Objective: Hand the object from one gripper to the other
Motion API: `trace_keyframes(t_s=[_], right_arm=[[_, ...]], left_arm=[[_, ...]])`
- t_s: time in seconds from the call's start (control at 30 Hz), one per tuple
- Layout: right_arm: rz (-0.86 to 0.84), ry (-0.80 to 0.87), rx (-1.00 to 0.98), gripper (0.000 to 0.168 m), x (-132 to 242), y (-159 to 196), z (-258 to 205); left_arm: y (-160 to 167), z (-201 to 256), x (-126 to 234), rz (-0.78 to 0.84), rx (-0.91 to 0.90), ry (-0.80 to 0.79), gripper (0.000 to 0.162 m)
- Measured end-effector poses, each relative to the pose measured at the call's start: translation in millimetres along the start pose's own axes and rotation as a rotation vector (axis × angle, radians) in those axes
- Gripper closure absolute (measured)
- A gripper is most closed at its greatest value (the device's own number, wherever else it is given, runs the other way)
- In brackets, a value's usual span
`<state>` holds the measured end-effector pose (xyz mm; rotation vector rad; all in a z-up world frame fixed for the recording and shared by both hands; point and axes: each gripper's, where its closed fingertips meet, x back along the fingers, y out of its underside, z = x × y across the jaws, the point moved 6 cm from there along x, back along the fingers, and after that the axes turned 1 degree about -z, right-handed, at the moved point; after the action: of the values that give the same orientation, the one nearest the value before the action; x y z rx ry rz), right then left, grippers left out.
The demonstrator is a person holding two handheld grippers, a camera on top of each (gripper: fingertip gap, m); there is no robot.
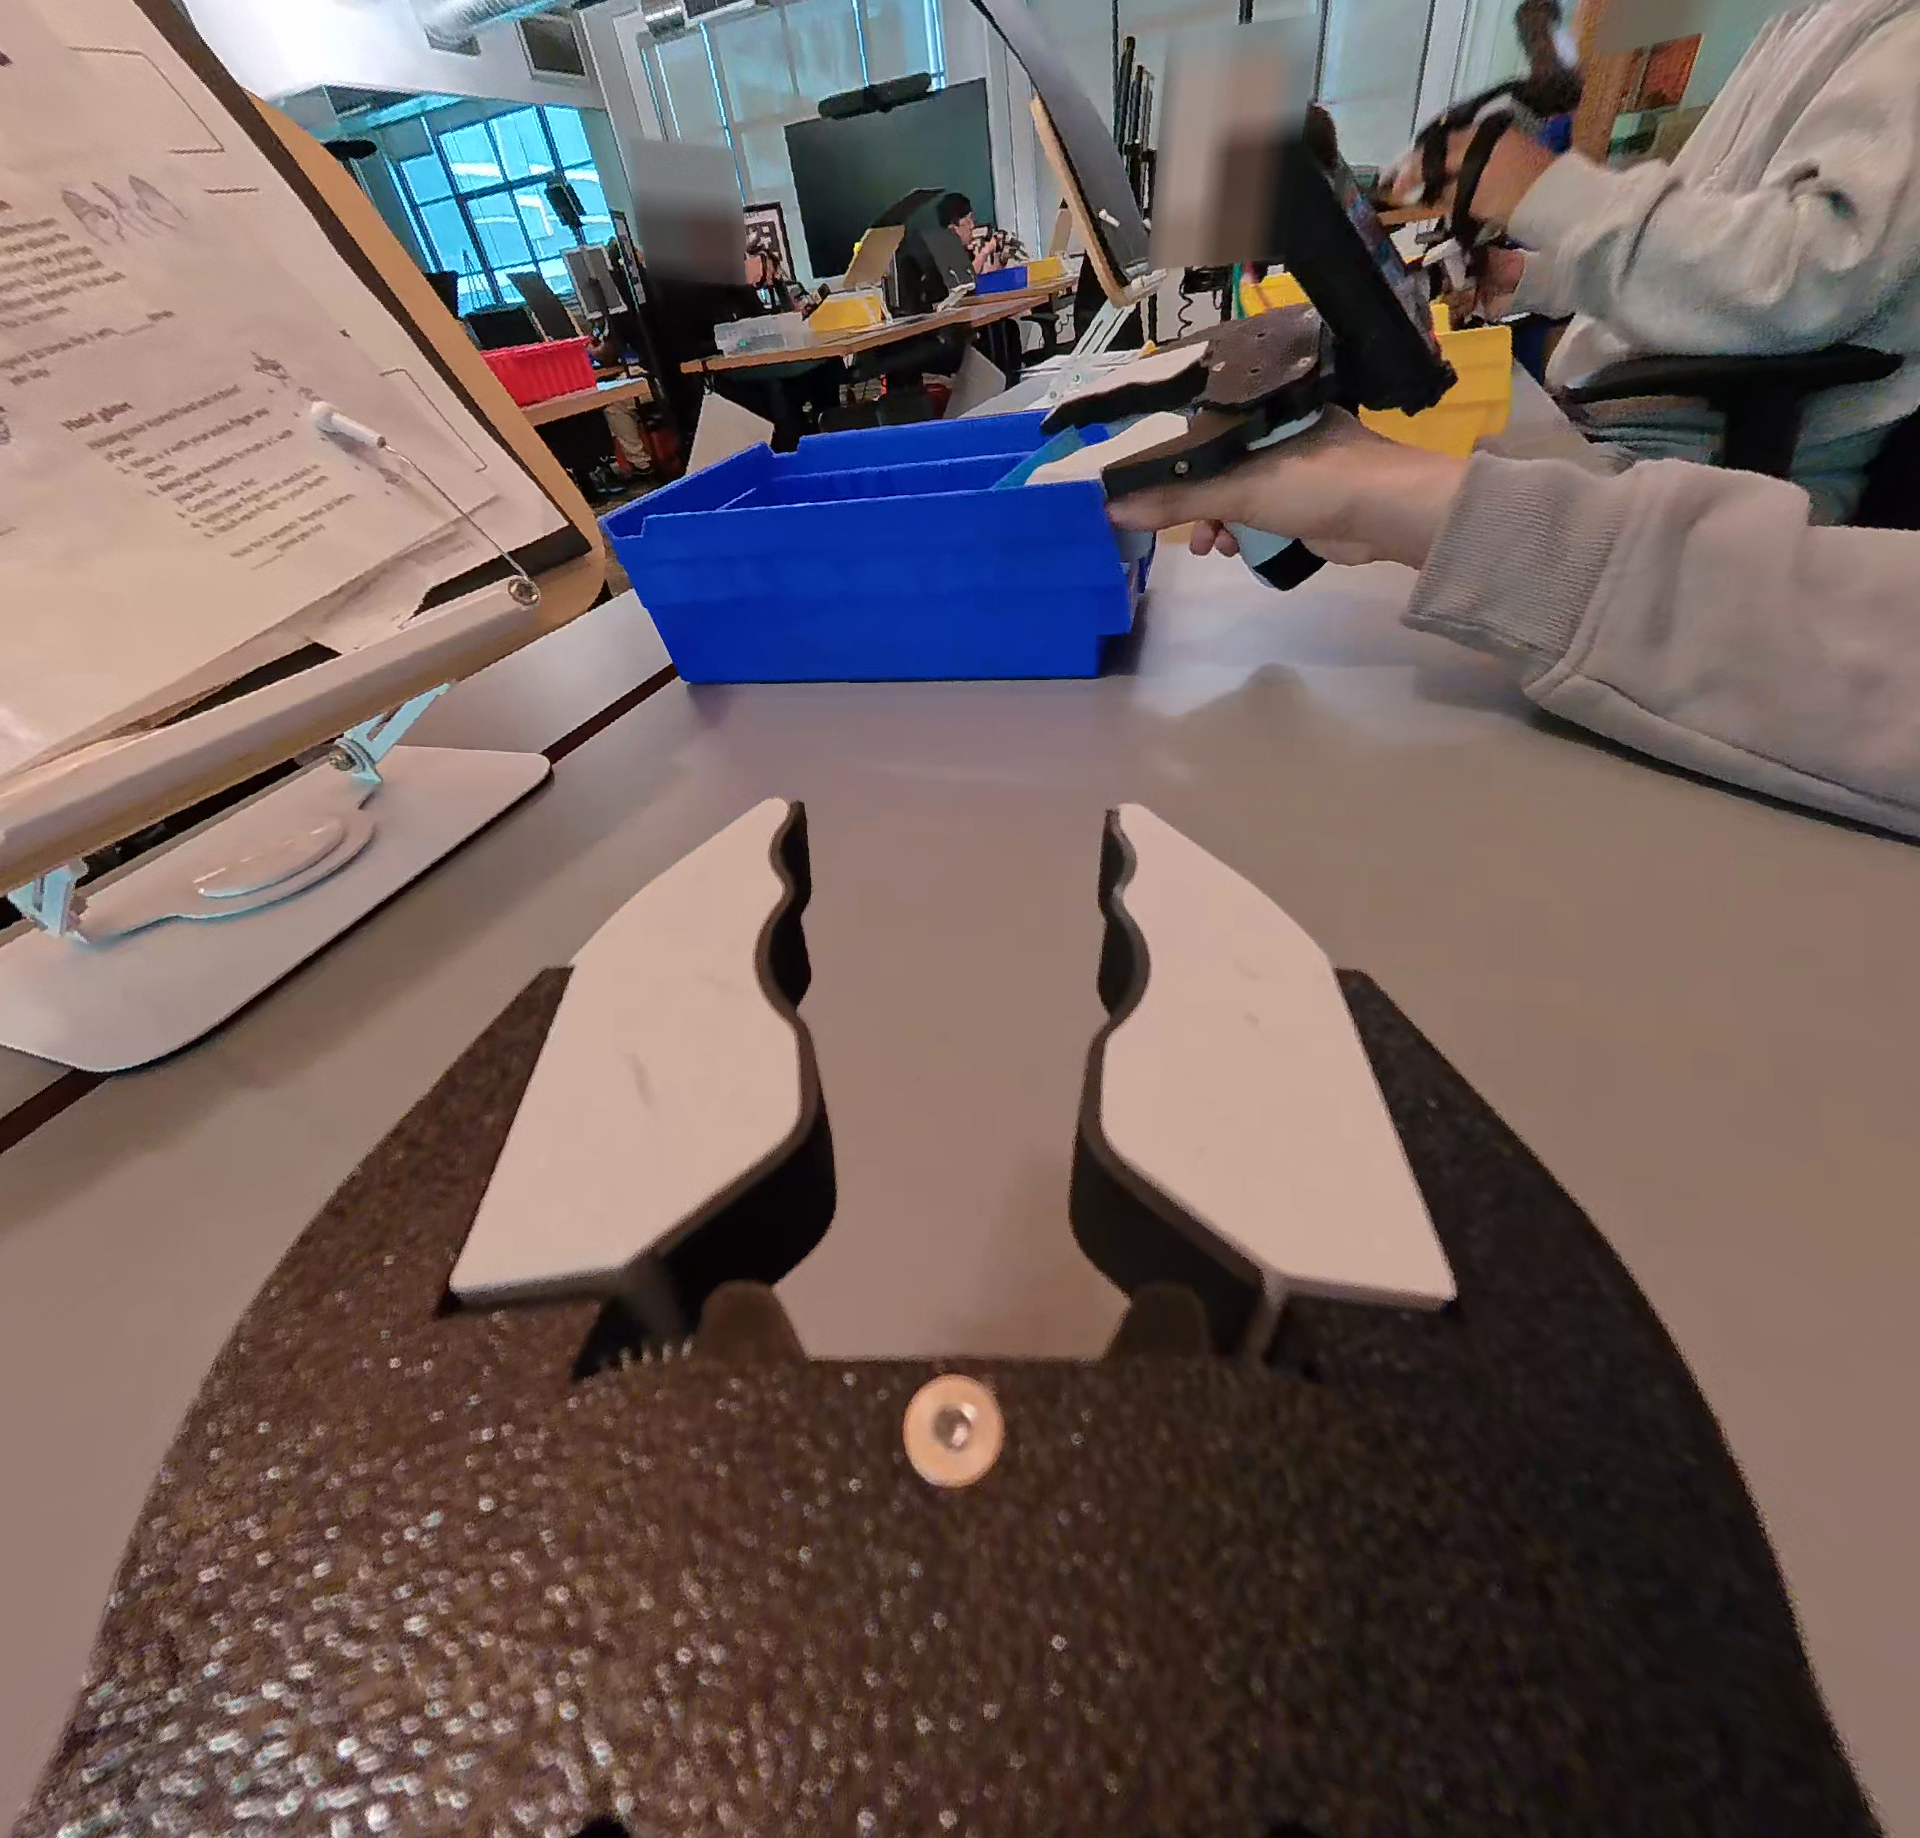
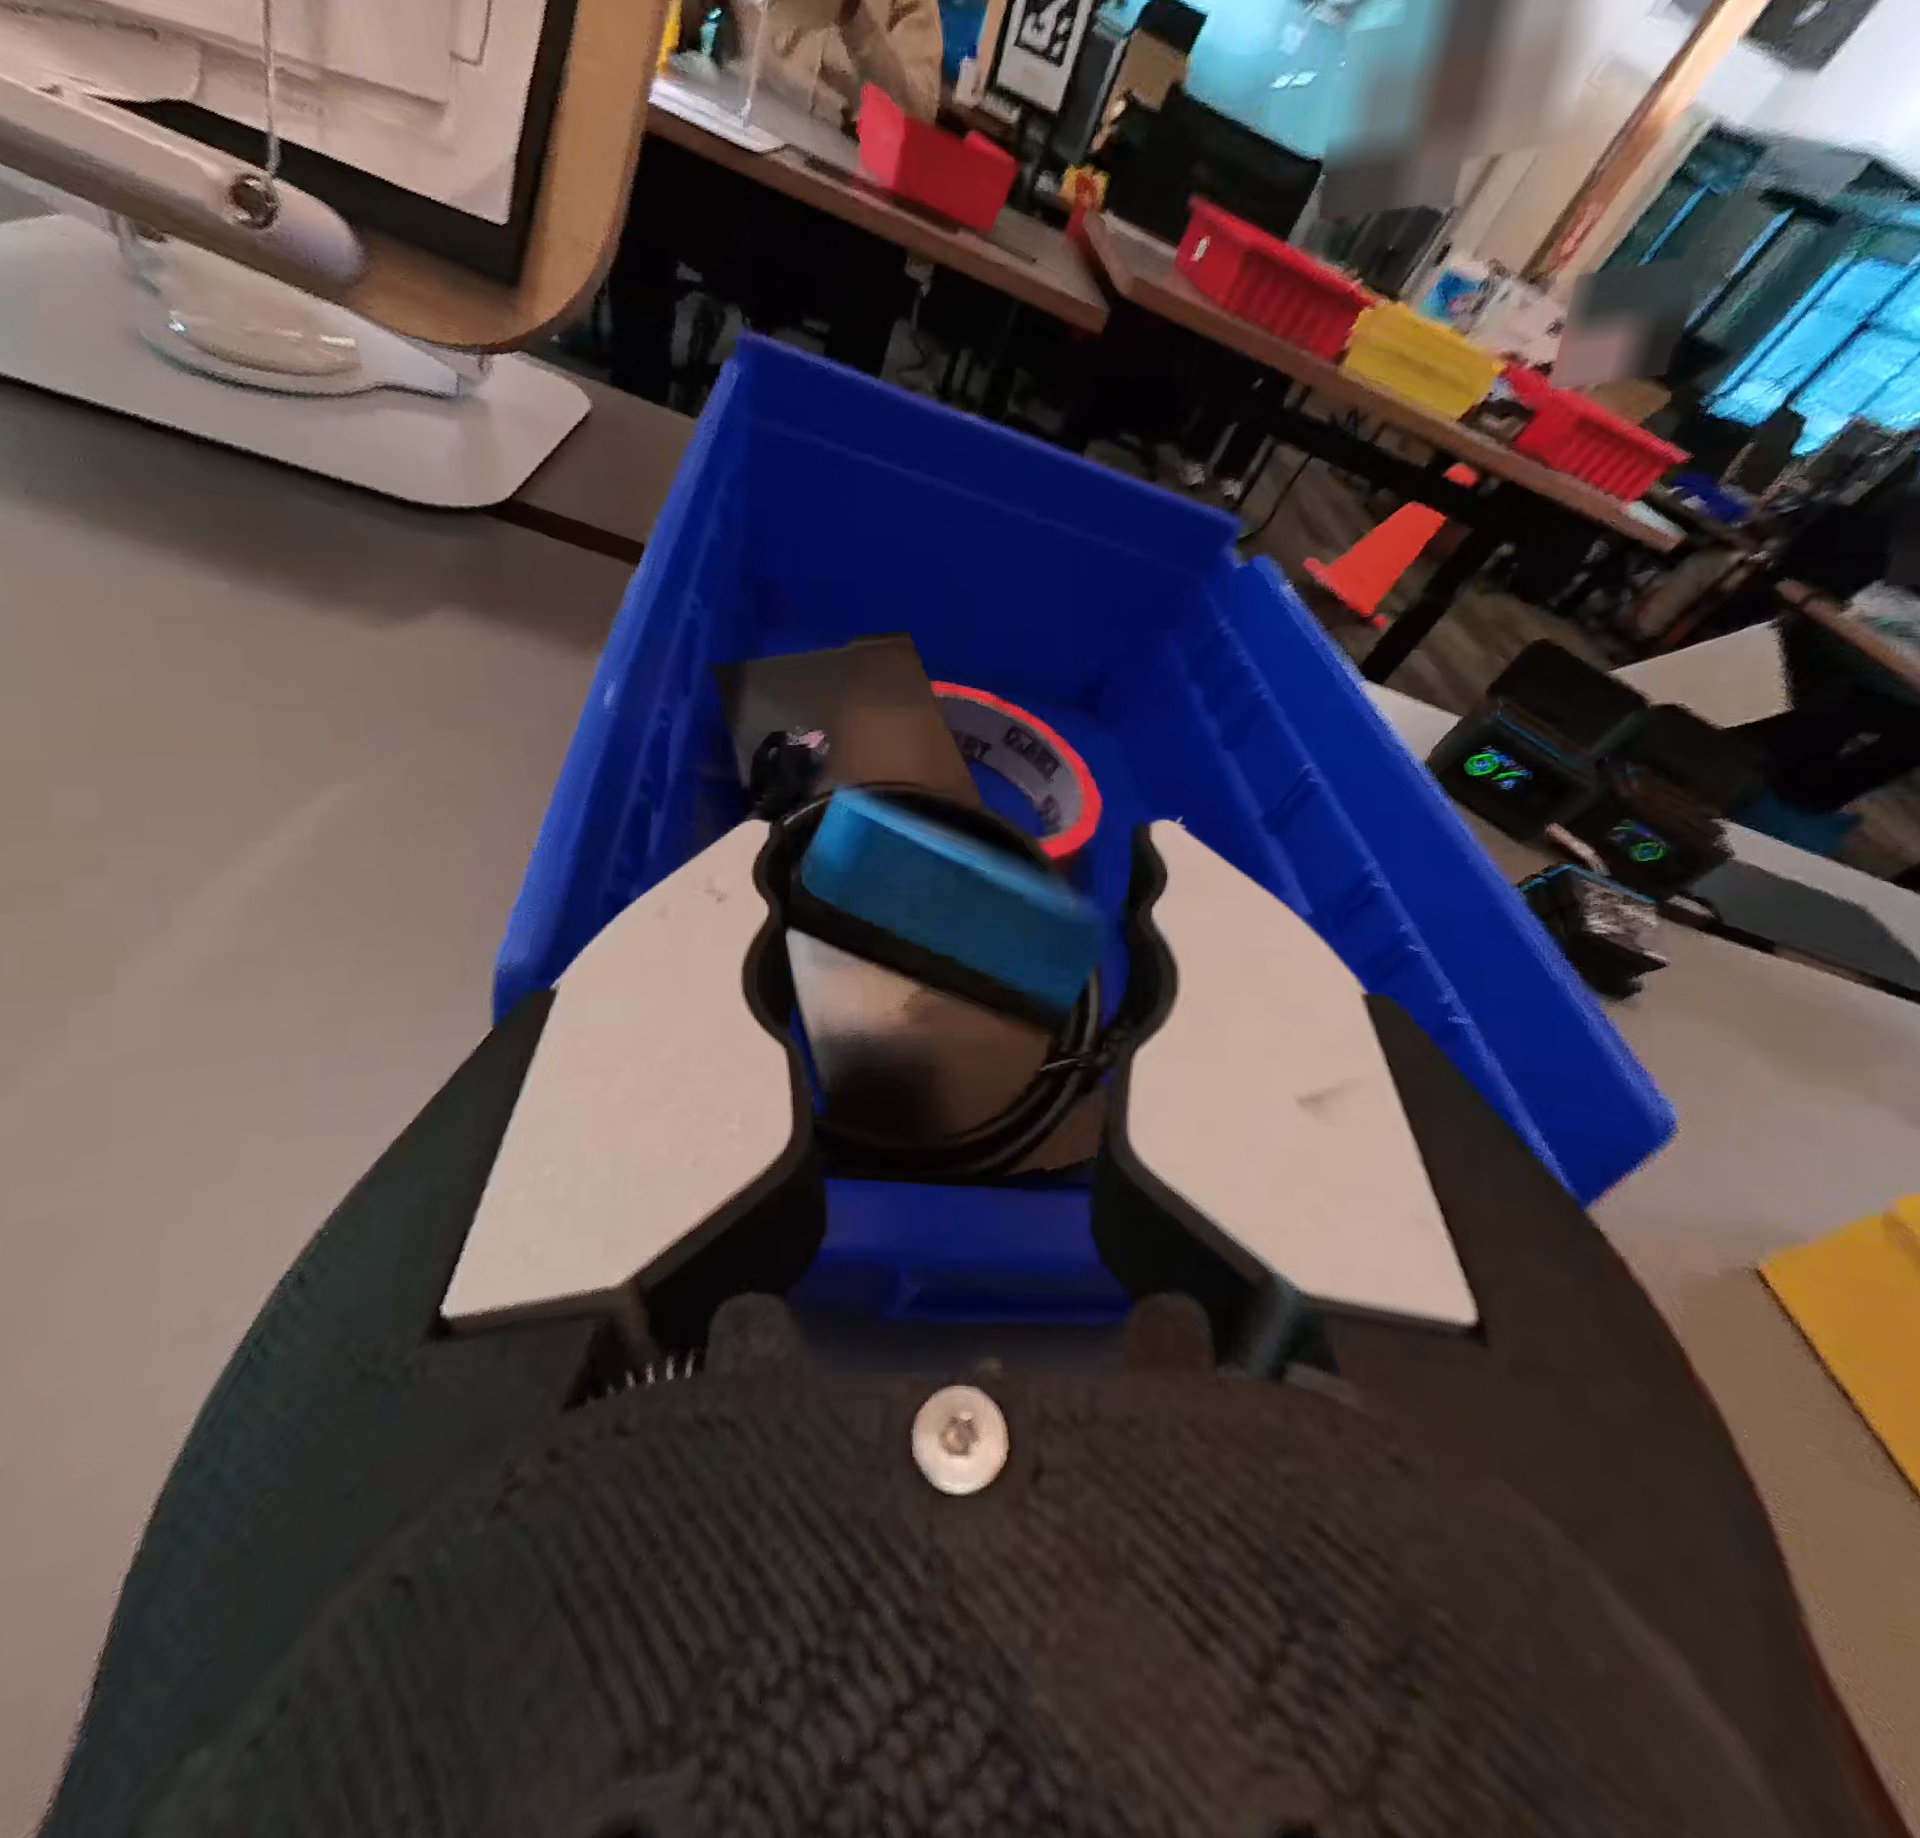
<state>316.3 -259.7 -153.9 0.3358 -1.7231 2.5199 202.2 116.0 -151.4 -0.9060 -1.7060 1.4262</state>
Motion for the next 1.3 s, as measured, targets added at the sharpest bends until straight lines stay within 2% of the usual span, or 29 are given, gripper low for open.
trace_keyframes(t_s=[0.13, 0.23, 0.3, 0.4, 0.47, 0.57, 0.63, 0.7, 0.77, 0.83, 1.0, 1.3], right_arm=[[0.086, 0.132, 0.048, 0.089, 10.7, -13.1, 9.9], [0.192, 0.255, 0.095, 0.069, 28.7, -32.6, 17.7], [0.327, 0.303, 0.116, 0.069, 44.4, -51.0, 16.0], [0.555, 0.235, 0.106, 0.069, 65.2, -77.9, -6.3], [0.644, 0.148, 0.116, 0.074, 72.2, -89.5, -30.9], [0.68, -0.065, 0.162, 0.082, 70.5, -97.6, -80.9], [0.677, -0.192, 0.217, 0.085, 69.5, -98.3, -115.8], [0.65, -0.297, 0.248, 0.085, 68.5, -96.9, -146.5], [0.624, -0.4, 0.257, 0.084, 68.7, -94.3, -171.8], [0.613, -0.474, 0.258, 0.084, 68.8, -90.2, -189.2], [0.566, -0.566, 0.225, 0.085, 63.7, -79.8, -205.5], [0.539, -0.547, 0.228, 0.085, 57.7, -76.1, -197.0]], left_arm=[[0.0, -0.2, -0.6, -0.008, 0.018, 0.001, 0.108], [-5.5, -1.3, 1.9, 0.002, 0.028, -0.014, 0.106], [-17.4, -2.4, 7.4, 0.054, 0.051, -0.036, 0.106], [-41.4, -8.7, 30.4, 0.161, 0.105, -0.107, 0.107], [-49.5, -24.3, 59.4, 0.147, 0.105, -0.255, 0.108], [-50.3, -57.4, 118.3, -0.045, -0.087, -0.538, 0.116], [-40.9, -83.0, 157.2, -0.318, -0.323, -0.703, 0.115], [-26.0, -106.3, 185.9, -0.59, -0.557, -0.767, 0.111], [-6.6, -124.6, 200.2, -0.779, -0.704, -0.727, 0.111], [13.9, -136.1, 203.8, -0.91, -0.766, -0.642, 0.111], [47.1, -152.8, 193.3, -1.101, -0.921, -0.508, 0.111], [71.0, -171.4, 195.1, -1.263, -0.978, -0.433, 0.112]])
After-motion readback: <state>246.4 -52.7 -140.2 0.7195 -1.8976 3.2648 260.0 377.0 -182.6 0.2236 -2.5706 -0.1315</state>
